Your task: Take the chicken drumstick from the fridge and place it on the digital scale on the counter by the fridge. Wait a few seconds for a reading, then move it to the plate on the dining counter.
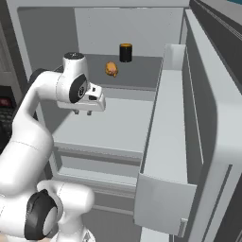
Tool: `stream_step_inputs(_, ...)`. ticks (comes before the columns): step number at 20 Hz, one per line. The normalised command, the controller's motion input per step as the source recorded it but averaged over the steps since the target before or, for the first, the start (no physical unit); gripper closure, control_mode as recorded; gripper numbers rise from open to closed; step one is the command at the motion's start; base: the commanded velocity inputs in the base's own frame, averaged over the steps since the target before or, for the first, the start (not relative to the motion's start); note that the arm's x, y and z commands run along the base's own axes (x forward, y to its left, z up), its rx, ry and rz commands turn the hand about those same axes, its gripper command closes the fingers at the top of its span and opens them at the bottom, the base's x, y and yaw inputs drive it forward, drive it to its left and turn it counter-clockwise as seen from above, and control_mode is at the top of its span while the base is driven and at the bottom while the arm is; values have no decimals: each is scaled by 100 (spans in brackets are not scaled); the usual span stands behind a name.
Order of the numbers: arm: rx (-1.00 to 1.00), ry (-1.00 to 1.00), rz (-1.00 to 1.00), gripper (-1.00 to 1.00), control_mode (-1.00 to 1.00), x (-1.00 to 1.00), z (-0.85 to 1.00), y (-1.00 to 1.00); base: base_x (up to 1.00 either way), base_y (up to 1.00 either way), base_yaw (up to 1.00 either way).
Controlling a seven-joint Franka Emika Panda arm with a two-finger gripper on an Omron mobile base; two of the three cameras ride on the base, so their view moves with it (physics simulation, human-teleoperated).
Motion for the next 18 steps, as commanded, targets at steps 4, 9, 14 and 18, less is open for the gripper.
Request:
stream_step_inputs(4, 0, 0, 0, -100, -100, -2, 0, 0, 0, 0, 0)
stream_step_inputs(9, 0, -21, 0, -100, -100, -5, 31, -3, 0, 0, 0)
stream_step_inputs(14, 0, -21, 0, -100, -100, 0, 50, -12, 0, 0, 0)
stream_step_inputs(18, 0, -21, -1, -100, -100, 0, 74, -12, 0, 0, 0)
